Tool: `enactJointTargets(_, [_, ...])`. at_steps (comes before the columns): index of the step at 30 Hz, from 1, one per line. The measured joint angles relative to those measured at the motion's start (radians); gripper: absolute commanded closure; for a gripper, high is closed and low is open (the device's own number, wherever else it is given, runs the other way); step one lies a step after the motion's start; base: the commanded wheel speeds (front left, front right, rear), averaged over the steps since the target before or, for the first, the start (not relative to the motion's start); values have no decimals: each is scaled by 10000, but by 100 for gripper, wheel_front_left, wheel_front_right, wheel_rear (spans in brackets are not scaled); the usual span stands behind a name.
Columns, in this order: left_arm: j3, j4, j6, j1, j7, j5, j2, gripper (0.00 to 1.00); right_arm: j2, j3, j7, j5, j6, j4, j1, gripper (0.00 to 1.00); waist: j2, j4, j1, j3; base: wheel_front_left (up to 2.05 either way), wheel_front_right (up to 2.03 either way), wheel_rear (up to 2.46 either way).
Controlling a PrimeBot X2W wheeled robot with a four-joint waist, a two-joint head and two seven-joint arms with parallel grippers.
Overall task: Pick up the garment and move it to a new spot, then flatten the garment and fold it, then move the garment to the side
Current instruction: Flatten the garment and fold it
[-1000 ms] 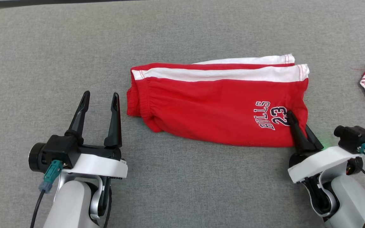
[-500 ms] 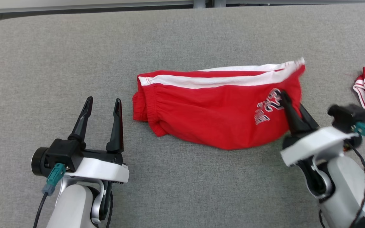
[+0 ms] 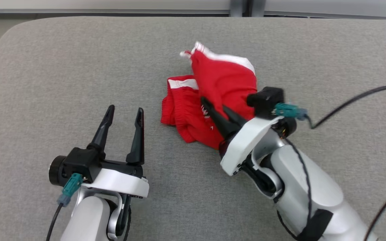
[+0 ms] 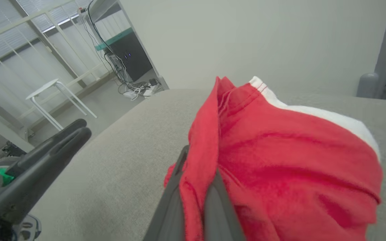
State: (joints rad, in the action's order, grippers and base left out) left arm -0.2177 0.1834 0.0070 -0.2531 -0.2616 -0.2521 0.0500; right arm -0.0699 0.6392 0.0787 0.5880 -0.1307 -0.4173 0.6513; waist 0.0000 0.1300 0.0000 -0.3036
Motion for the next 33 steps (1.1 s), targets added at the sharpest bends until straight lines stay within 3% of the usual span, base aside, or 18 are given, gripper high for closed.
enactJointTargets(9, [-385,27,211,-173,0,-286,2,0,186,1095,-387,414,0,-1576,377,100,0,567,0,-169,0,0,0])
enactJointTargets(10, [-380,23,251,-171,0,-286,-4,0,178,1273,-546,529,0,-1722,502,64,0,530,0,-185,0,0,0])
enactJointTargets(11, [-380,19,253,-171,0,-284,-8,0,173,1386,-631,566,0,-1776,567,21,0,502,0,-190,0,0,0])
enactJointTargets(12, [-376,23,255,-170,0,-284,-10,0,176,1494,-736,571,0,-1820,626,0,0,472,-1,-192,0,0,0])
enactJointTargets(19, [-288,54,249,-167,0,-205,-6,0,128,2169,-1902,608,0,-1049,799,0,0,240,0,-141,0,0,0])
enactJointTargets(22, [-196,31,249,-149,0,-123,-6,0,-184,2000,-2428,568,0,-474,780,0,0,98,0,-114,0,0,0])
enactJointTargets(26, [-44,4,230,-76,0,25,-6,0,-732,947,-2913,360,0,15,330,0,0,-96,0,-80,0,0,0])
enactJointTargets(33, [174,-6,188,-26,0,272,132,0,-1436,-1860,-3271,-462,0,765,-1174,0,0,-403,0,-56,0,0,0])
